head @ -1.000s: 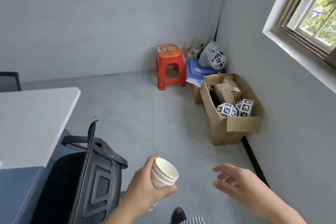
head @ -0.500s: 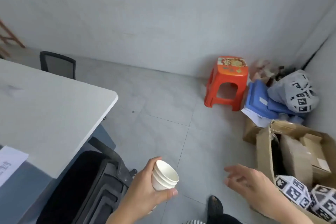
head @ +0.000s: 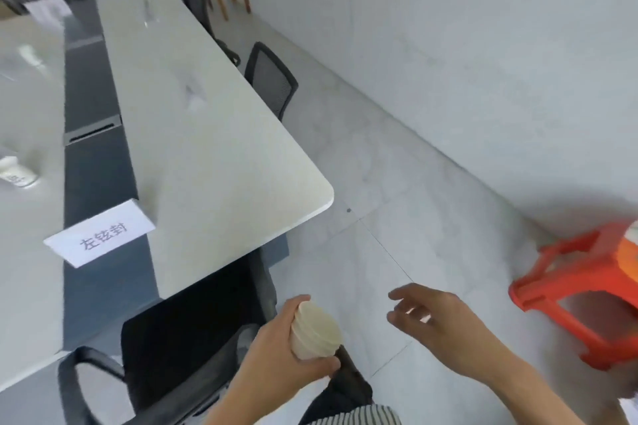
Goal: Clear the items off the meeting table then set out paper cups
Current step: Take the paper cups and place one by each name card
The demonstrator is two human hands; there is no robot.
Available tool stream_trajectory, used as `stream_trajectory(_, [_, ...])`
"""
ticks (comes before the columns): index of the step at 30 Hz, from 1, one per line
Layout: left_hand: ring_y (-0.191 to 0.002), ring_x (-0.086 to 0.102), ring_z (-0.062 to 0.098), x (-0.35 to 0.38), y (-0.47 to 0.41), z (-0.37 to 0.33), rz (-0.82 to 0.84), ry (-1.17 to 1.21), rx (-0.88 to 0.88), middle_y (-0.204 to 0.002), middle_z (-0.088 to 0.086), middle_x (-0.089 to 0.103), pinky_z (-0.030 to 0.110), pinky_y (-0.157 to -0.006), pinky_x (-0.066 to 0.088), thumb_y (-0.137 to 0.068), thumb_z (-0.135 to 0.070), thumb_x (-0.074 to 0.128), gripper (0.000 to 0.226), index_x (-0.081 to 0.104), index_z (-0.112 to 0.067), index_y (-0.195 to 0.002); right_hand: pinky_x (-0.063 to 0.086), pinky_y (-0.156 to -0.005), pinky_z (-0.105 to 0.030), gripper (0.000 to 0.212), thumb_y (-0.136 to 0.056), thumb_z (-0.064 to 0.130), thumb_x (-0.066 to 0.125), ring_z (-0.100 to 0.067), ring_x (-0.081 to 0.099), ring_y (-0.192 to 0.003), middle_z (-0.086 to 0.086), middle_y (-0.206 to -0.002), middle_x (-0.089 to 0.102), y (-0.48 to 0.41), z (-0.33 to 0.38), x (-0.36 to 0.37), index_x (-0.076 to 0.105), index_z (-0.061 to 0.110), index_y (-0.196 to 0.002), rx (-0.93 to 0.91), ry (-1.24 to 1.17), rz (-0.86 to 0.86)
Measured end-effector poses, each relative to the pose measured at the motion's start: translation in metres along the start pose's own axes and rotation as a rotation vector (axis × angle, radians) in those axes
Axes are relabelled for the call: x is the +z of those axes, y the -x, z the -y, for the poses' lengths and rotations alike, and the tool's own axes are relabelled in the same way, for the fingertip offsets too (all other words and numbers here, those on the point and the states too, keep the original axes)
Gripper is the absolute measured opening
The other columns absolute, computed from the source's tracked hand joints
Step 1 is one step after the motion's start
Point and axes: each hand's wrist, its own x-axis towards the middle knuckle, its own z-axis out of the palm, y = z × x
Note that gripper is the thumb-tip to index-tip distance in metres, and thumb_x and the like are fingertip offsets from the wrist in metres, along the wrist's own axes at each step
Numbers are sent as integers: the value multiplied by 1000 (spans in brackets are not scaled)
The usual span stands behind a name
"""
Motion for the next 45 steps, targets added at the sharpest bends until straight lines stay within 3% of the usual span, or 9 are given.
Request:
stream_trajectory(7, [-104,52,0,-68,-112,-57,-70,0,43,-110,-26,53,29,-94,49,-54,-53,81,84,35,-54,-123,49,-71,-15,10,-85,36,68,2,64,-77,26,-85,69,-130,67,-37,68,35,-95,-115,-76,98])
stream_trajectory(12, [-100,59,10,-101,-166,-66,-159,120,-21,-103,-35,50,38,-82,59,-53,-45,85,85,37,-58,-122,55,-76,-31,4,-84,30,70,-11,68,-71,5,-77,74,-221,102,-64,72,27,-82,-158,-150,204])
stream_trajectory(15, [-100,61,14,-115,-196,-61,-252,173,-86,-105,-34,51,39,-84,58,-53,-41,87,88,38,-57,-124,53,-72,-31,7,-82,30,72,-9,65,-64,-1,-74,73,-280,124,-68,72,25,-77,-198,-147,336])
stream_trajectory(21, [-97,62,10,-145,-249,-80,-415,180,-198,-106,-23,58,31,-87,55,-52,-41,86,90,36,-54,-125,54,-68,-33,12,-78,34,74,-10,60,-63,-7,-76,72,-386,175,-75,73,22,-76,-300,-88,557])
stream_trajectory(26, [-103,55,-5,-155,-258,-84,-565,209,-303,-111,-31,54,15,-88,49,-54,-45,84,91,34,-51,-130,46,-55,-16,8,-80,22,76,-8,57,-58,-3,-67,70,-435,219,-61,73,15,-77,-366,-15,788])
stream_trajectory(33, [-105,53,-7,-166,-244,-53,-653,293,-402,-111,-30,55,10,-87,46,-54,-45,86,88,33,-56,-124,47,-55,-23,11,-78,16,74,-8,58,-54,3,-57,64,-448,256,-3,69,6,-76,-347,121,985])
stream_trajectory(39, [-103,59,0,-217,-237,12,-678,333,-431,-113,-24,60,22,-87,52,-54,-41,86,90,40,-41,-132,43,-48,-23,10,-82,4,65,-7,57,-43,1,-53,64,-469,316,43,64,4,-72,-293,121,940])
stream_trajectory(45, [-98,58,8,-262,-230,88,-812,388,-564,-105,-20,57,21,-81,52,-58,-45,86,87,37,-44,-130,43,-49,-26,10,-83,4,61,-13,65,-49,-3,-56,66,-526,388,95,61,0,-73,-333,92,666])
